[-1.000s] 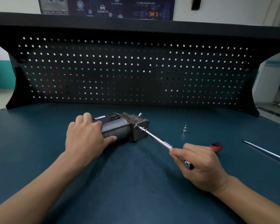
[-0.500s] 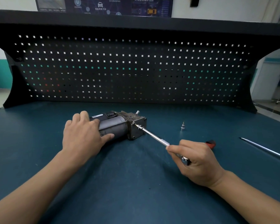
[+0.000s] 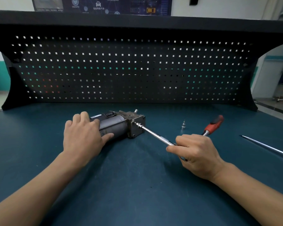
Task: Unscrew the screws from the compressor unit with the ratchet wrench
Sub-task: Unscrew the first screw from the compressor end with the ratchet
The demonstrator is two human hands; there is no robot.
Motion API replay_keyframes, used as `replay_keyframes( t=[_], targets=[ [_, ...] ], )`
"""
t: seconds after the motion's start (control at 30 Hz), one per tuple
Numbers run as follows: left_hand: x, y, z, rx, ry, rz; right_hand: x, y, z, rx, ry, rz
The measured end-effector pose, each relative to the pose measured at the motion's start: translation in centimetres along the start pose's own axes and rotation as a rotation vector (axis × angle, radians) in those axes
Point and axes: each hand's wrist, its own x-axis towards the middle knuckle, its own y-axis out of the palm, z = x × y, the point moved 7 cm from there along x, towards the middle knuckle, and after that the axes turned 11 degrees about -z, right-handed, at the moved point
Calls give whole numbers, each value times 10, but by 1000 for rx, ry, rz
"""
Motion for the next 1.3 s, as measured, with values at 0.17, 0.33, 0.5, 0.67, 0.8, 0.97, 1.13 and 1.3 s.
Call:
replay_keyframes(
  t=[0.17, 0.33, 0.5, 0.67, 0.8, 0.97, 1.13, 1.3],
  targets=[
    [0, 1, -2, 30, 15, -6, 0, 5, -6, -57, -140, 7],
    [7, 6, 1, -6, 26, -33, 0, 13, -10, -43, -145, -15],
    [7, 13, 3, -56, 29, -21, 3, 17, -13, 67, -11, -17],
    [5, 15, 1, -95, 23, -12, 0, 19, -24, 228, 244, -48],
    [1, 12, 0, -99, -8, 21, 4, 18, -19, 167, 198, -63],
    [-12, -26, -64, -398, 331, -193, -1, 20, -21, 168, 134, -58],
    [-5, -20, -157, -435, 675, -2, -2, 24, -27, 230, 165, -35],
    [5, 1, -170, -409, 612, 86, -5, 20, -27, 242, 258, -41]
  ],
)
